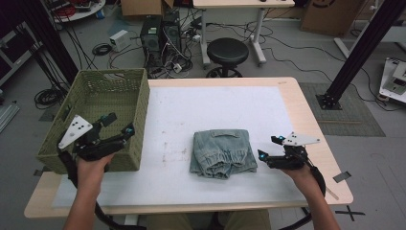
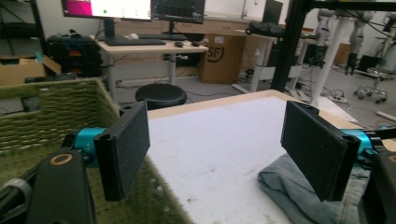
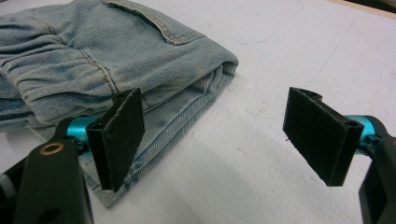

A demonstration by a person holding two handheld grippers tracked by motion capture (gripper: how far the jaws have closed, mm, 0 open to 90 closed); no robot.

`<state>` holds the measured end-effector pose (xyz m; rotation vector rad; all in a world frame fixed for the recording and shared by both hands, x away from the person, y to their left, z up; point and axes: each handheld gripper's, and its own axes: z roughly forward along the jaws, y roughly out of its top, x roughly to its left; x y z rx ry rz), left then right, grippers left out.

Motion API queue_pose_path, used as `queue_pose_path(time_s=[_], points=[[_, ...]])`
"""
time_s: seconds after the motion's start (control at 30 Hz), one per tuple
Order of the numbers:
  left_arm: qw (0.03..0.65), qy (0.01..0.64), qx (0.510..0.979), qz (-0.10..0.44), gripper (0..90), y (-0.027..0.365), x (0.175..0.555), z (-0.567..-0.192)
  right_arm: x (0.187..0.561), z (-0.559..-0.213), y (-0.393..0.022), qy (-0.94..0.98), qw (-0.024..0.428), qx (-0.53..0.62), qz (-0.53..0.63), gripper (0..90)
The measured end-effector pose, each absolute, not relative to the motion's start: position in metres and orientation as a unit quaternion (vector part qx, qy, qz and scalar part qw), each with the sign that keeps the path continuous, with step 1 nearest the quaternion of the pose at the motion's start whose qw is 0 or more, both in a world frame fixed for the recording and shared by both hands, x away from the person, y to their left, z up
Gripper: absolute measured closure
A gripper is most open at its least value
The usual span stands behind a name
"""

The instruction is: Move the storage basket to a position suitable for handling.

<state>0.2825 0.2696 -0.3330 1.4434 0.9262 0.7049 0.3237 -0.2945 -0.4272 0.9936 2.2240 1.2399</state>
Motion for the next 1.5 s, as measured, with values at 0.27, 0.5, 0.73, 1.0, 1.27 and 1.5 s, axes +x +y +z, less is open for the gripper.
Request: queue_pose_path(time_s=[0.27, 0.5, 0.73, 1.0, 1.27, 1.5], points=[[0.596, 0.417, 0.609, 0.315, 23.8, 0.299, 0.280, -0.332, 0.324, -0.428, -0.295, 0.796, 0.203, 0.358, 0.443, 21.1], [0.587, 0.428, 0.604, 0.327, 23.8, 0.327, 0.283, -0.326, 0.323, -0.428, -0.294, 0.797, 0.204, 0.358, 0.442, 21.1], [0.578, 0.442, 0.596, 0.339, 23.8, 0.355, 0.284, -0.324, 0.323, -0.427, -0.293, 0.794, 0.201, 0.360, 0.447, 21.1], [0.561, 0.470, 0.585, 0.351, 23.8, 0.389, 0.282, -0.326, 0.323, -0.426, -0.298, 0.782, 0.195, 0.366, 0.465, 21.1], [0.551, 0.489, 0.579, 0.349, 23.8, 0.421, 0.278, -0.330, 0.322, -0.424, -0.303, 0.768, 0.192, 0.374, 0.484, 21.0], [0.540, 0.509, 0.573, 0.349, 23.8, 0.441, 0.278, -0.337, 0.320, -0.424, -0.302, 0.769, 0.195, 0.372, 0.481, 21.1]])
